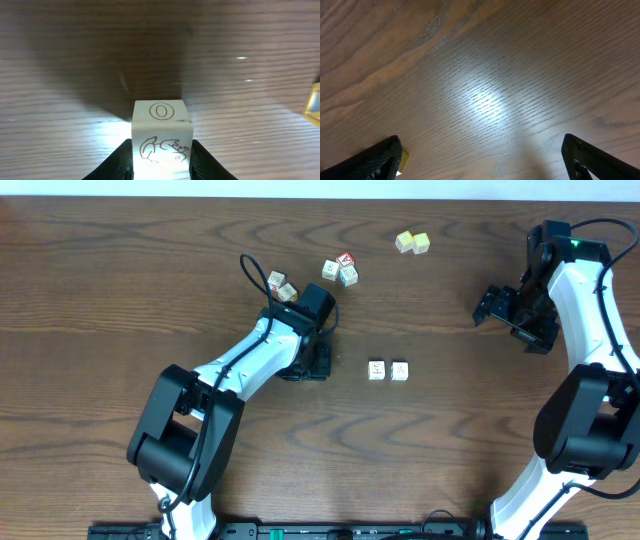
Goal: Lift 3 blocks
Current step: 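Carry the O block right toward the B and A blocks with the left gripper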
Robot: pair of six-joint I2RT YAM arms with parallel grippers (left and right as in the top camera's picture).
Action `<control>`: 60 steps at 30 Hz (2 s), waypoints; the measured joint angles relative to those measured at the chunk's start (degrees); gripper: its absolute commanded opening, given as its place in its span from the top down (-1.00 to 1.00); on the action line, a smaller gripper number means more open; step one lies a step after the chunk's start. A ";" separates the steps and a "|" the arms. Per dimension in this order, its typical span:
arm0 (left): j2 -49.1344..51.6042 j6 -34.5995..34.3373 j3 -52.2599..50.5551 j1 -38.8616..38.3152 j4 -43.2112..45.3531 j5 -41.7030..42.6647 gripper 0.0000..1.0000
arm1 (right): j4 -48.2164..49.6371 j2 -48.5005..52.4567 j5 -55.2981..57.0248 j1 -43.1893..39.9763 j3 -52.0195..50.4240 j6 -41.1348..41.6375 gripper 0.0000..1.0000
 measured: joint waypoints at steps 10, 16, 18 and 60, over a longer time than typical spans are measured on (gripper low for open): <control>0.00 -4.00 -0.02 -0.17 0.79 2.45 0.30 | 0.00 0.00 0.00 0.00 0.00 0.00 -0.99; 0.00 -5.03 -0.04 -2.43 2.03 2.12 0.30 | 0.00 0.00 0.00 0.00 0.00 0.00 -0.99; 0.00 -5.55 -0.04 -3.34 2.36 1.09 0.30 | 0.02 0.00 0.00 0.00 0.00 0.00 -0.99; 0.00 -9.31 -0.09 -7.78 8.74 -1.97 0.28 | 0.00 0.00 0.00 0.00 0.00 0.00 -0.99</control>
